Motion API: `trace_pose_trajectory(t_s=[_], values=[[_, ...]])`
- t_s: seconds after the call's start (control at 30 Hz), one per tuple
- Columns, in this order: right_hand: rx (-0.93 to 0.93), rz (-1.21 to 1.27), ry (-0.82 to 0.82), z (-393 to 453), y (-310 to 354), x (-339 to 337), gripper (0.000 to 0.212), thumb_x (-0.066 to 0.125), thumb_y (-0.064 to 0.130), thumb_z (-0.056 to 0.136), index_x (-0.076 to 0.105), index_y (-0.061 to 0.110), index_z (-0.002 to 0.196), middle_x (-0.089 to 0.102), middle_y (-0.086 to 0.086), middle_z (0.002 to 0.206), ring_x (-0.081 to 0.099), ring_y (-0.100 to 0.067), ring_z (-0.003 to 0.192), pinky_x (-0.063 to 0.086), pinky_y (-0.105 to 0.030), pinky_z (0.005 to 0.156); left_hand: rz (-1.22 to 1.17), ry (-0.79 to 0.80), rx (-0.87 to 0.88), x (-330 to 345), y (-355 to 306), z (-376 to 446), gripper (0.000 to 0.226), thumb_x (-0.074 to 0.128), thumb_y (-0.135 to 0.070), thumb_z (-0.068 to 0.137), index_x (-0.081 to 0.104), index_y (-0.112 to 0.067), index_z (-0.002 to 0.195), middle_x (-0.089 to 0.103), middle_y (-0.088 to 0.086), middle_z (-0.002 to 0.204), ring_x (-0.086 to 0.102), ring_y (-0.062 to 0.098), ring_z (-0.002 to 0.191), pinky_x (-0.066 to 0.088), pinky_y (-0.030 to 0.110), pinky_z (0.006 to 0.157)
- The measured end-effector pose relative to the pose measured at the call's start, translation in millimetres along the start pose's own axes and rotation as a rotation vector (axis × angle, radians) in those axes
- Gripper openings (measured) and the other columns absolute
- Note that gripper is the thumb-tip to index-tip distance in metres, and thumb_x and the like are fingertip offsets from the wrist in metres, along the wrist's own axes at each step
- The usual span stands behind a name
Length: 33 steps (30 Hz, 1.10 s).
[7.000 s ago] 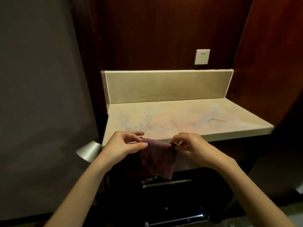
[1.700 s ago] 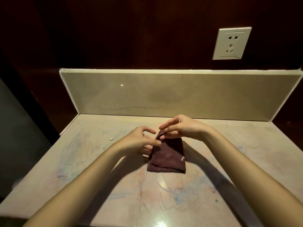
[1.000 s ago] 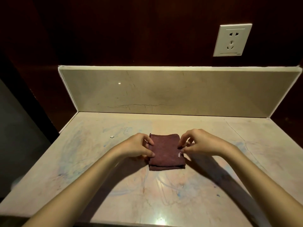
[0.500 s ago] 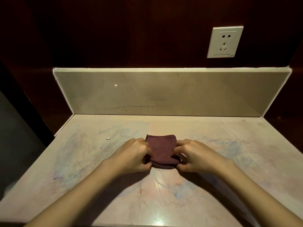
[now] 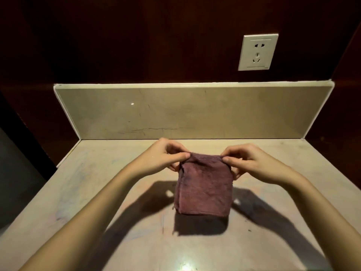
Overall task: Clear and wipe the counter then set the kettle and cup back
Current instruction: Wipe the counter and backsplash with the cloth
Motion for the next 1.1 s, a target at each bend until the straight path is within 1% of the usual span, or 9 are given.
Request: trace_pose_trajectory(t_s=[0.1,0.23,0.37,0.47,0.6,0.67,0.73,0.93,1.1], values=[[0.124,-0.019,0.039,3,-29,12,0.016,0.050,0.008,0.097,0.063,0.002,0.091,0.061,0.002,0.066,0.059,-0.005,0.053,0.047,-0.019,0.053,0.096,0.054,-0.109,22,35,12,0.008,0.060,-0.012,0.092,0.068,-0.009,0.092,0.060,0.000,0.062,0.053,0.004,0.051,0.045,0.020,0.053],[0.186,-0.056,-0.134,10,-59,22,0.017,0.052,0.007,0.096,0.066,0.001,0.089,0.062,-0.001,0.058,0.061,-0.009,0.047,0.042,-0.017,0.046,0.111,-0.051,-0.181,38,70,25,0.008,0.062,-0.014,0.090,0.069,-0.011,0.090,0.064,0.006,0.068,0.057,0.016,0.054,0.044,0.026,0.055],[0.146,-0.316,-0.317,21,-67,20,0.013,0.058,0.019,0.093,0.070,0.017,0.087,0.067,-0.001,0.070,0.060,-0.011,0.058,0.046,-0.022,0.055,0.534,-0.140,-0.073,39,60,32,0.010,0.061,-0.019,0.090,0.069,-0.017,0.096,0.067,-0.002,0.089,0.065,0.014,0.081,0.044,0.020,0.068],[0.171,-0.467,-0.355,25,-68,20,0.010,0.059,0.023,0.092,0.068,0.023,0.092,0.067,0.002,0.077,0.063,-0.015,0.069,0.046,-0.028,0.065,0.712,-0.203,0.029,41,48,26,0.024,0.059,-0.025,0.092,0.061,-0.018,0.114,0.054,-0.002,0.111,0.059,0.013,0.099,0.041,0.022,0.082],[0.044,-0.577,-0.330,14,-67,21,0.020,0.057,0.018,0.093,0.066,0.020,0.110,0.062,0.006,0.115,0.060,-0.009,0.095,0.044,-0.025,0.083,0.830,-0.080,0.219,64,36,2,0.032,0.059,-0.038,0.088,0.059,-0.020,0.115,0.054,0.000,0.114,0.049,0.018,0.109,0.041,0.031,0.092],[-0.097,-0.595,-0.150,10,-62,27,0.031,0.051,0.012,0.094,0.065,0.022,0.120,0.051,0.009,0.139,0.049,-0.006,0.123,0.039,-0.024,0.103,0.916,0.017,0.261,74,38,-5,0.036,0.057,-0.042,0.089,0.058,-0.022,0.119,0.054,-0.001,0.118,0.048,0.018,0.112,0.040,0.030,0.094],[-0.083,-0.650,0.035,4,-62,32,0.040,0.046,0.010,0.096,0.059,0.027,0.130,0.043,0.013,0.146,0.035,-0.003,0.136,0.028,-0.023,0.112,0.913,0.076,0.285,70,43,-3,0.038,0.056,-0.040,0.091,0.058,-0.023,0.124,0.055,-0.002,0.122,0.048,0.016,0.114,0.040,0.028,0.095],[0.014,-0.785,-0.032,-29,-73,24,0.040,0.040,0.022,0.100,0.048,0.028,0.139,0.037,0.012,0.150,0.033,-0.004,0.137,0.023,-0.015,0.109,0.910,0.200,0.347,59,39,34,0.034,0.058,-0.018,0.092,0.062,-0.023,0.126,0.055,-0.004,0.133,0.048,0.014,0.123,0.039,0.026,0.098],[0.131,-0.881,-0.198,-77,-75,19,0.041,0.037,0.032,0.101,0.046,0.026,0.140,0.043,0.010,0.142,0.037,-0.009,0.128,0.033,-0.022,0.104,0.934,0.149,0.435,102,17,68,0.030,0.056,-0.006,0.087,0.071,-0.018,0.110,0.062,0.006,0.112,0.056,0.026,0.106,0.046,0.034,0.083]])
Point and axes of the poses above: each hand's wrist, its own z-axis towards the middle knuckle, its own x-axis out of the palm, y = z × x, the point moved 2 cm from there along z, towards the middle knuckle
